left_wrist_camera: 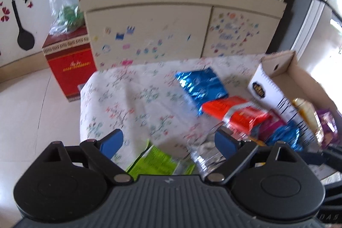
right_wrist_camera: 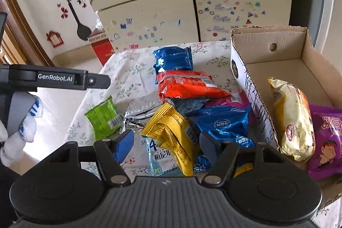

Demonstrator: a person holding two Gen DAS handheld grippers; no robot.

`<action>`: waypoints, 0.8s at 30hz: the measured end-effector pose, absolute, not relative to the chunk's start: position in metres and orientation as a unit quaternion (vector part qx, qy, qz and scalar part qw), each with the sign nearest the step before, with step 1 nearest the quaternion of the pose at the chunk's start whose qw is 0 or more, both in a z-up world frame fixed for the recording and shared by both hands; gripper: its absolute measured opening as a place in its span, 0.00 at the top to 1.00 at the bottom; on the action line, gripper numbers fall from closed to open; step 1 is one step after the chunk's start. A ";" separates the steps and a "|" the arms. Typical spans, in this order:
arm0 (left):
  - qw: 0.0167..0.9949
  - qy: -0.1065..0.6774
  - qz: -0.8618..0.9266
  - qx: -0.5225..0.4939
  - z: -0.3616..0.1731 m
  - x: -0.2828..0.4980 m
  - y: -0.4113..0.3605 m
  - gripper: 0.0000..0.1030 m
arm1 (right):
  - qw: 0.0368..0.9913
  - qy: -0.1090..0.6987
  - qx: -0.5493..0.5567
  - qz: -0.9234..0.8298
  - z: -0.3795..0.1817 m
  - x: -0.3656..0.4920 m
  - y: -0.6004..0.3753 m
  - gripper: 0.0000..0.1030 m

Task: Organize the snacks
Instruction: 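Grasp the green packet with the left gripper while the right gripper grasps the yellow packet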

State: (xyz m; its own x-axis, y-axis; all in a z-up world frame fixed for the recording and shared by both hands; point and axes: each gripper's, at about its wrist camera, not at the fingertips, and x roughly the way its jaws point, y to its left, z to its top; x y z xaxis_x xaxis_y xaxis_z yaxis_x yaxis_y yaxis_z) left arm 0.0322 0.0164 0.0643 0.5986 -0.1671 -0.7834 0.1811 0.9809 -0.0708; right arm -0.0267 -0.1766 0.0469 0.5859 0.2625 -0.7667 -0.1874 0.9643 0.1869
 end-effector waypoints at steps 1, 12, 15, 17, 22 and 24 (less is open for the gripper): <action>0.891 0.445 -0.094 0.005 0.060 0.032 0.019 0.10 | 0.889 0.438 0.037 0.125 0.045 -0.025 -0.175 0.30; 0.845 0.523 -0.044 -0.108 0.017 0.044 0.041 0.10 | 0.887 0.448 -0.034 0.110 0.028 -0.016 -0.155 0.48; 0.842 0.529 -0.028 -0.103 0.013 0.048 0.035 0.10 | 0.887 0.448 -0.048 0.100 0.024 -0.015 -0.153 0.55; 0.840 0.531 -0.016 -0.111 0.010 0.051 0.035 0.09 | 0.889 0.445 -0.051 0.096 0.024 -0.015 -0.153 0.59; 0.839 0.534 0.005 -0.106 0.000 0.057 0.033 0.09 | 0.891 0.442 -0.035 0.098 0.027 -0.014 -0.156 0.71; 0.839 0.536 0.007 -0.093 -0.004 0.058 0.029 0.09 | 0.891 0.441 -0.024 0.105 0.029 -0.015 -0.157 0.72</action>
